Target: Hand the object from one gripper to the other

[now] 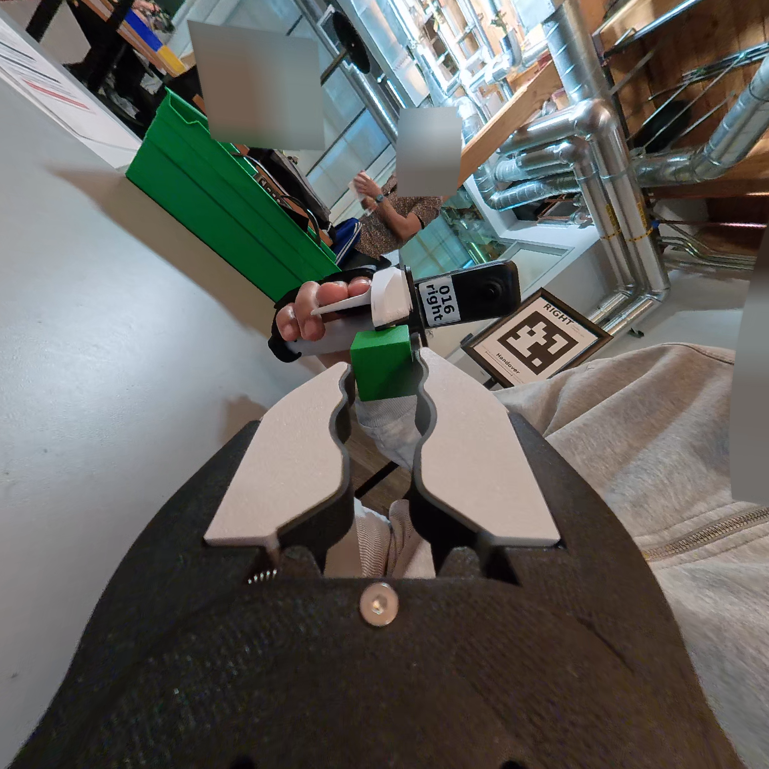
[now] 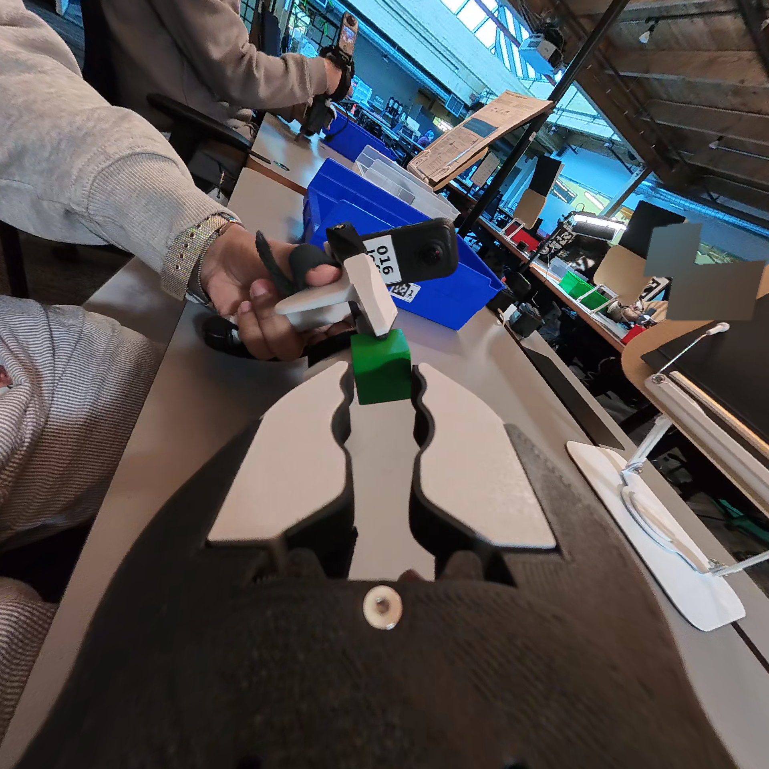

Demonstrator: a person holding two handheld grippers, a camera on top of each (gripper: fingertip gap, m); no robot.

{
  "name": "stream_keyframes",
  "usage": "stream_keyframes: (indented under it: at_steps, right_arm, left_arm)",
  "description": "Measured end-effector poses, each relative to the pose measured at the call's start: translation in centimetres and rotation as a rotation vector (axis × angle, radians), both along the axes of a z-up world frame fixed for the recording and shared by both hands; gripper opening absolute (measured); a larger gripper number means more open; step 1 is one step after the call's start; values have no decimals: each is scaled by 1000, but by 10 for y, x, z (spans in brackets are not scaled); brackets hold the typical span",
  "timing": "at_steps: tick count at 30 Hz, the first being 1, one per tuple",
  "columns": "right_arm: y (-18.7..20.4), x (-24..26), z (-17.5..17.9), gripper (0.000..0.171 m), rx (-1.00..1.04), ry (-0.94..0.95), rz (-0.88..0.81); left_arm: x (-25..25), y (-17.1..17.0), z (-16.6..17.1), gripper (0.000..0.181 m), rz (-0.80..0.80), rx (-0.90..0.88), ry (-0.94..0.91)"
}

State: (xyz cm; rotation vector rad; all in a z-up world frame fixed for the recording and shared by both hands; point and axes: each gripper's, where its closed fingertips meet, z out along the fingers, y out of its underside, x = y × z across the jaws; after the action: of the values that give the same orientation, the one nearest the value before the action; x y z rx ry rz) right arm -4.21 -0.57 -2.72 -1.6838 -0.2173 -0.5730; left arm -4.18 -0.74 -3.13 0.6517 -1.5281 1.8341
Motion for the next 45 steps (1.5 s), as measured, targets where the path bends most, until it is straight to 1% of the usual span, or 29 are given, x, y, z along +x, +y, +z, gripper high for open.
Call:
stream_keyframes:
  at_steps: [1, 2, 4, 5, 7, 10, 14, 16, 19, 25, 30, 33, 34, 35, 36, 41, 42, 43, 45]
  right_arm:
    - [0, 1, 0, 27, 2, 6, -3]
    - [0, 2, 0, 26, 8, 16, -7]
    - [-2, 6, 3, 26, 48, 59, -23]
    - [-4, 9, 5, 26, 72, 90, -30]
    - [-9, 14, 9, 26, 125, 182, -46]
    - [-13, 19, 13, 26, 219, 437, -24]
    - [-18, 21, 20, 26, 351, 778, 64]
    - [-19, 21, 20, 26, 370, 891, 99]
    - [-17, 19, 15, 26, 337, 974, 119]
    - [-11, 15, 4, 26, 275, 1058, 127]
    - [-8, 15, -2, 25, 257, 1110, 129]
    - [-5, 12, -5, 26, 237, 1114, 137]
    - [-4, 11, -6, 26, 231, 1112, 135]
    - [-4, 12, -7, 26, 226, 1108, 129]
    - [-3, 12, -7, 26, 224, 1106, 128]
    - [-4, 12, -7, 26, 246, 1057, 143]
    - [-4, 14, -7, 27, 255, 1033, 132]
    - [-4, 17, -7, 34, 265, 1001, 109]
    - [-6, 24, -6, 55, 286, 907, 51]
  left_arm:
    - [1, 0, 0, 28, 16, -3, -7]
    - [4, 0, 0, 29, 42, -5, -16]
    - [9, 0, 1, 51, 96, 2, -45]
    - [10, 1, 2, 58, 116, 3, -64]
    - [12, 2, 5, 65, 152, 0, -110]
    - [12, 2, 8, 64, 192, 7, -185]
    - [11, 2, 8, 60, 216, 34, -254]
    - [9, 1, 9, 56, 209, 34, -266]
    - [6, 0, 8, 51, 193, 33, -269]
    - [4, -3, 2, 41, 173, 82, -295]
    - [5, -5, -4, 40, 180, 124, -304]
    - [7, -5, -7, 40, 192, 148, -308]
    - [7, -5, -8, 37, 190, 152, -309]
    - [5, -5, -7, 29, 177, 147, -311]
    - [4, -5, -7, 26, 168, 146, -310]
    - [5, -5, -6, 27, 172, 157, -320]
    - [5, -4, -5, 27, 174, 149, -311]
    - [6, -3, -4, 27, 176, 133, -294]
    - [10, 1, 0, 26, 183, 96, -247]
